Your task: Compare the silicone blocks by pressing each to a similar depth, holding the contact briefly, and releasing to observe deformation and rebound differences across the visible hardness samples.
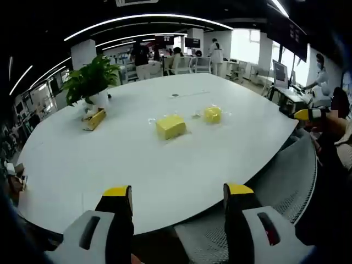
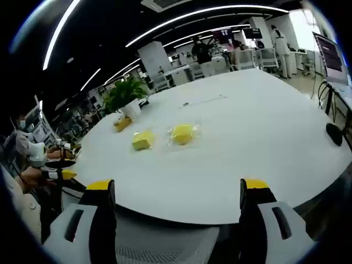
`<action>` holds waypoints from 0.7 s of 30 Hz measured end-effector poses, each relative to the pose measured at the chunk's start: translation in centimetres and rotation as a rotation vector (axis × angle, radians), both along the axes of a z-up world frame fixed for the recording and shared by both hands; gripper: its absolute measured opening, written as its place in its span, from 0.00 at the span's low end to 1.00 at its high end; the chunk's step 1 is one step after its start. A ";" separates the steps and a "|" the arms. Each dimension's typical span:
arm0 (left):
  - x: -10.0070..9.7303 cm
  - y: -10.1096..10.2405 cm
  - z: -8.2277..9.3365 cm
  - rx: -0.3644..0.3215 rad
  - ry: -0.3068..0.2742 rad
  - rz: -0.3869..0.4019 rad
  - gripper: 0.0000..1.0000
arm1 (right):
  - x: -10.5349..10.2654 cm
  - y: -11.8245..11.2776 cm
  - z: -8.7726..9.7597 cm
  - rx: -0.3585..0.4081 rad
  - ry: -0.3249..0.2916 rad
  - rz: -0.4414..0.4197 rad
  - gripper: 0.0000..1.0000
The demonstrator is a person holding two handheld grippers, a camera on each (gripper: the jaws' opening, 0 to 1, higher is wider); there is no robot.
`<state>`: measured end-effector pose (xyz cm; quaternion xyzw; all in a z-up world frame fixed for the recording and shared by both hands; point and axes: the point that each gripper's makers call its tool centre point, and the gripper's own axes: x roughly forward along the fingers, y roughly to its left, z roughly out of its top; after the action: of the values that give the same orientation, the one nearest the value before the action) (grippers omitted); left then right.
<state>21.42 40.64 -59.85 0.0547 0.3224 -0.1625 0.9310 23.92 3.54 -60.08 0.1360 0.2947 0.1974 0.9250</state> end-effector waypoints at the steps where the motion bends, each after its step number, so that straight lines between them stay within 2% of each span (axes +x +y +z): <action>1: 0.0 0.0 0.0 0.000 0.001 0.001 0.67 | 0.1 0.1 0.0 -0.003 -0.003 0.000 0.88; 21: -0.2 0.0 -0.1 0.006 0.004 0.006 0.66 | -0.3 0.3 -0.3 -0.040 0.008 0.039 0.88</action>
<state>21.25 40.68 -59.95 0.0562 0.3246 -0.1591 0.9307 23.63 3.88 -60.37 0.1127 0.3050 0.2090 0.9223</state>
